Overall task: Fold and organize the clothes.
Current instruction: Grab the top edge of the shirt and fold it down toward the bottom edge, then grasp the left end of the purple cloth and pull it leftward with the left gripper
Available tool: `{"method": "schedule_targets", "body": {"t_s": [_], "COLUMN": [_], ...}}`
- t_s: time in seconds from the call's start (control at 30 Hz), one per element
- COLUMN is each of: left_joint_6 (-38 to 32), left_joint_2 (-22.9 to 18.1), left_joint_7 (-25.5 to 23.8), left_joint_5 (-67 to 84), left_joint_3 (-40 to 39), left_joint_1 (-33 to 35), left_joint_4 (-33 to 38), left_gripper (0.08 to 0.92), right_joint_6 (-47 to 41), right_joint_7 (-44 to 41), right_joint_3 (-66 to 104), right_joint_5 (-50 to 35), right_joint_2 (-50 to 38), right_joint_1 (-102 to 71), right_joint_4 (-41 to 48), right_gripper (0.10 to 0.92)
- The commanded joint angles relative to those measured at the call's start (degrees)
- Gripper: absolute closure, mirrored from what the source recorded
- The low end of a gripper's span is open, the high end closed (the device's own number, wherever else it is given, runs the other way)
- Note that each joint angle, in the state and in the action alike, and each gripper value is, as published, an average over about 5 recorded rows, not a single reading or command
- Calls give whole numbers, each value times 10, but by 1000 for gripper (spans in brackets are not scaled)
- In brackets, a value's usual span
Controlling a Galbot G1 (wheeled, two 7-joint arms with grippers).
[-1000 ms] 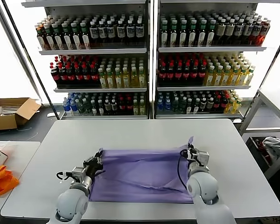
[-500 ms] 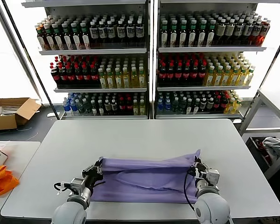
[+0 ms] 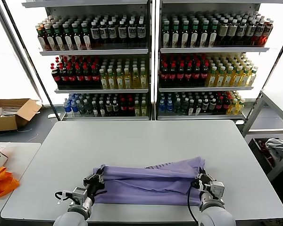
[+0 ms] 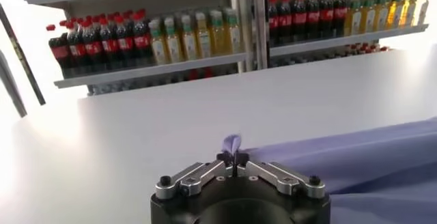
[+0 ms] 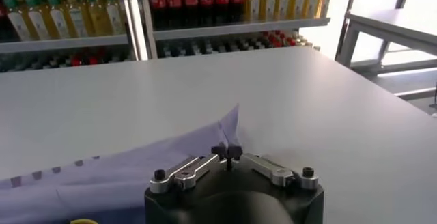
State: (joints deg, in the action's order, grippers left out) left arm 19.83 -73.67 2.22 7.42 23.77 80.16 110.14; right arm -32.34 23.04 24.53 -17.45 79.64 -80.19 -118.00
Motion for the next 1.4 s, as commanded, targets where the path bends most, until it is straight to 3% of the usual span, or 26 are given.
{"method": "schedule_targets", "body": {"t_s": [0.03,0.13,0.57,0.83,0.97,1.4], "left_joint_6": [-5,-9,1,36,52,58], "left_joint_2": [-3,-5,-11,-21,-31,-46], "left_joint_7": [0,0,12,36,55,73], "left_joint_5": [-41,-47,-77,-69,-31,47], "left_joint_3": [-1,-3,0,14,20,27], "left_joint_1": [10,10,12,19,28,71], "left_joint_4": [-1,-1,27,60,61,65], "left_gripper": [907,854,475,251,185,177], "right_joint_6": [2,5,8,1,-6,-4], "right_joint_7": [-4,-5,2,5,8,7], "right_joint_3": [-1,-6,-3,35,48,41], "right_joint_5": [13,19,41,-2,-19,-20], "right_joint_2": [1,3,1,-28,-37,-38], "right_joint_1": [-15,-20,-28,-33,-30,-29], "right_joint_4": [-2,0,1,-76,-114,-122], "right_gripper": [895,825,453,234,205,203]}}
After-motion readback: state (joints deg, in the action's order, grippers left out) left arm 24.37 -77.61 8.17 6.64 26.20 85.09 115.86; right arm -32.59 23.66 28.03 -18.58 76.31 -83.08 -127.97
